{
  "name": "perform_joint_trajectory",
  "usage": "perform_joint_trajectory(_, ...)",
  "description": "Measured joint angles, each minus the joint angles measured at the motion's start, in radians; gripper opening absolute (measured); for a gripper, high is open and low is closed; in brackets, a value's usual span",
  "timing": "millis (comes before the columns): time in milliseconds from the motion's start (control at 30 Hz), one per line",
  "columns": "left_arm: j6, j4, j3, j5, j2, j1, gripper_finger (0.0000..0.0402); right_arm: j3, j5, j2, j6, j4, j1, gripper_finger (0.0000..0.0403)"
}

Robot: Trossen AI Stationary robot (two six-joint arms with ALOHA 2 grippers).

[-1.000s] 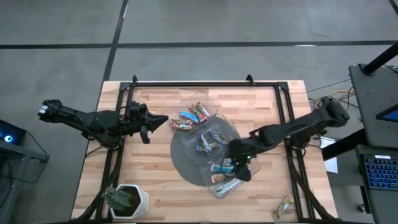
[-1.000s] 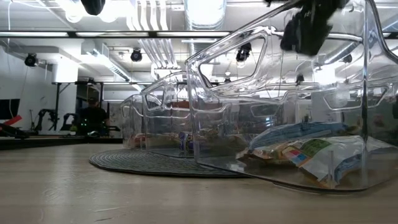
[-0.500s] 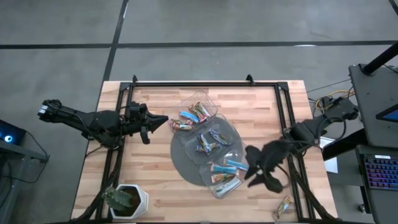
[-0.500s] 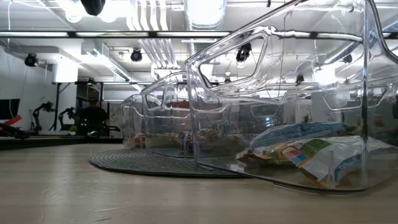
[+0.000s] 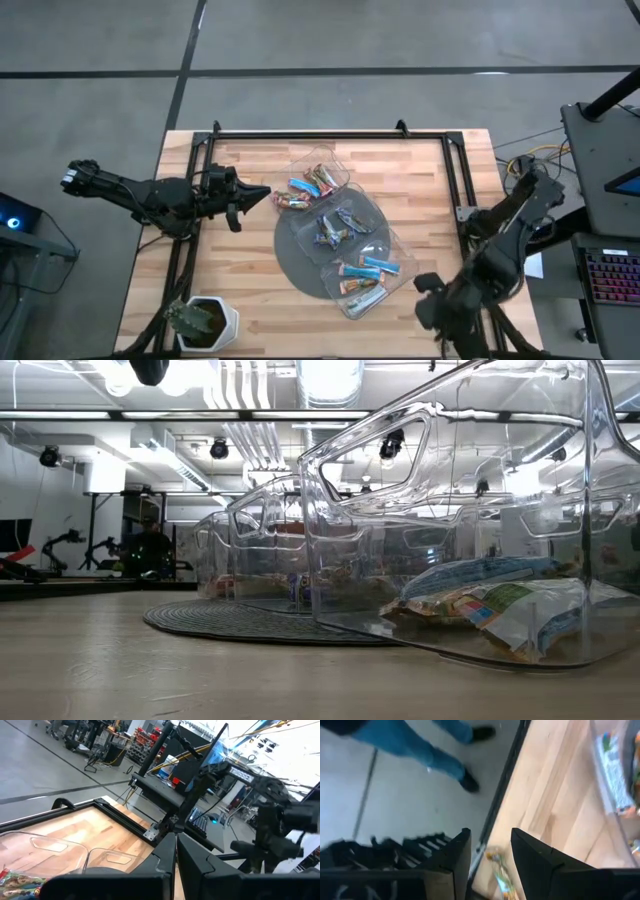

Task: Pick and place Granola Bars by type
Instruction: Put the yellow granola bar into the bottom transparent bin

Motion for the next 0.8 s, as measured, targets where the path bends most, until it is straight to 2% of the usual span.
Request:
perform_joint_trajectory(200, 0.000, -0.001, 0.000, 0.000, 0.000, 0.000, 0.0000, 0.022, -0.002, 0.078, -0.003, -0.043, 0.047, 0.0127)
perform_joint_trajectory(567, 0.000, -0.006, 0.000, 0.000, 0.000, 0.000, 0.0000, 0.024, -0.018, 0.150, -0.037, -0.032, 0.048, 0.0123)
perform_joint_trajectory(733, 0.001, -0.006, 0.000, 0.001, 0.000, 0.000, 0.0000, 0.026, -0.009, 0.157, -0.118, 0.030, 0.047, 0.0123)
perform_joint_trajectory(800, 0.034, -0.006, 0.000, 0.030, 0.000, 0.000, 0.0000, 0.035, 0.005, 0.157, -0.184, 0.048, 0.047, 0.0123)
